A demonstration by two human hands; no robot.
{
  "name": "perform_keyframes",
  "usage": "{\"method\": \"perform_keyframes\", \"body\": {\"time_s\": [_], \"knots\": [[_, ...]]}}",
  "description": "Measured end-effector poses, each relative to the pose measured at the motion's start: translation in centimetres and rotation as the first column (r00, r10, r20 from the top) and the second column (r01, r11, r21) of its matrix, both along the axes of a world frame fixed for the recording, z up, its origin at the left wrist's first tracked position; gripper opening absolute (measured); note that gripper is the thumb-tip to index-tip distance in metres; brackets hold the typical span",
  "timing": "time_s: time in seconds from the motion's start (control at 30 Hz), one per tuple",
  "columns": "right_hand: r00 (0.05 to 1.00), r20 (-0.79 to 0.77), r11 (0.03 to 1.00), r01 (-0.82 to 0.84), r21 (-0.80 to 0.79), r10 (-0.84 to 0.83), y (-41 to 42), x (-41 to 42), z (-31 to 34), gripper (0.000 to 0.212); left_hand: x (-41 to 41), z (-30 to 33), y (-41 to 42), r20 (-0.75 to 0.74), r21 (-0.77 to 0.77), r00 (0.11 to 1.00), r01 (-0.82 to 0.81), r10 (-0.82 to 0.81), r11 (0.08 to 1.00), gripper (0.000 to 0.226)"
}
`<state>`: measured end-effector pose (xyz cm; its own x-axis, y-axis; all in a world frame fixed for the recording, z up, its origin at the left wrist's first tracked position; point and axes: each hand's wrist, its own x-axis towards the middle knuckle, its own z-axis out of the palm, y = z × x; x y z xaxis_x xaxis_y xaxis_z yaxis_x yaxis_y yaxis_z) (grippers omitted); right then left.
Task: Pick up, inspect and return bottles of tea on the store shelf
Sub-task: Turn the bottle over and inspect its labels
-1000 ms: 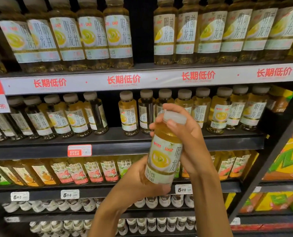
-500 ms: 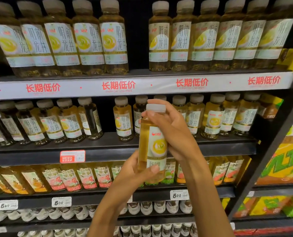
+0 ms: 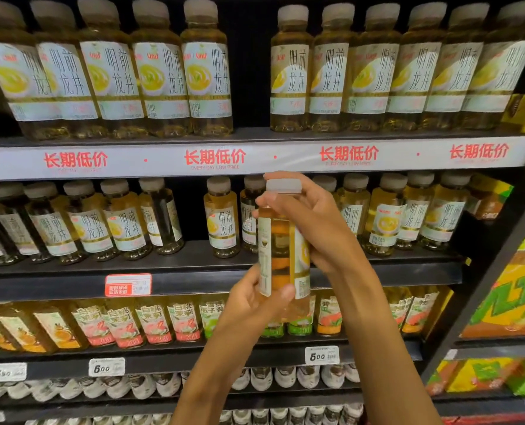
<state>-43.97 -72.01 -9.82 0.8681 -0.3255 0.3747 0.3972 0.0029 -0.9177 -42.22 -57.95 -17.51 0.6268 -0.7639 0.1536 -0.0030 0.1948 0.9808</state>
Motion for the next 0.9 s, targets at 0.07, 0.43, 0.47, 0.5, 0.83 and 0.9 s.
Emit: {"method": "perform_keyframes", "body": {"time_s": [0.07,0.43,0.47,0.5,0.83,0.9], "knots": [[0.995,0.011,0.992,-0.099,0.074,0.098,-0.1,0.2,0.2,0.030,0.5,0.0,0.3,-0.056,-0.034,0.997,0.051,-0.053,0.998,0.047],[1.000,0.014,0.994,0.029,-0.105,-0.028,0.7,0.5,0.1,0.021,-0.1,0.5,-0.5,0.153,0.017,0.960,-0.239,0.234,0.971,0.046],[1.000,0.019,0.996,0.020,-0.088,-0.018,0.7,0.5,0.1,0.020,-0.3,0.5,-0.6,0.183,0.013,0.949,-0.262,0.255,0.965,0.046],[1.000,0.022,0.998,0.006,-0.058,-0.005,0.7,0.4,0.1,0.019,-0.4,0.4,-0.5,0.195,0.008,0.948,-0.259,0.252,0.966,0.047],[0.975,0.005,0.975,-0.220,-0.032,0.220,0.5,-0.6,0.1,0.021,-0.9,-0.4,0.5,-0.003,0.039,0.999,0.043,-0.042,0.998,0.051],[0.991,-0.024,0.982,-0.131,-0.139,0.129,0.6,-1.0,0.3,0.021,-1.1,0.0,0.3,0.016,0.038,0.999,-0.036,0.035,0.999,0.058]]}}
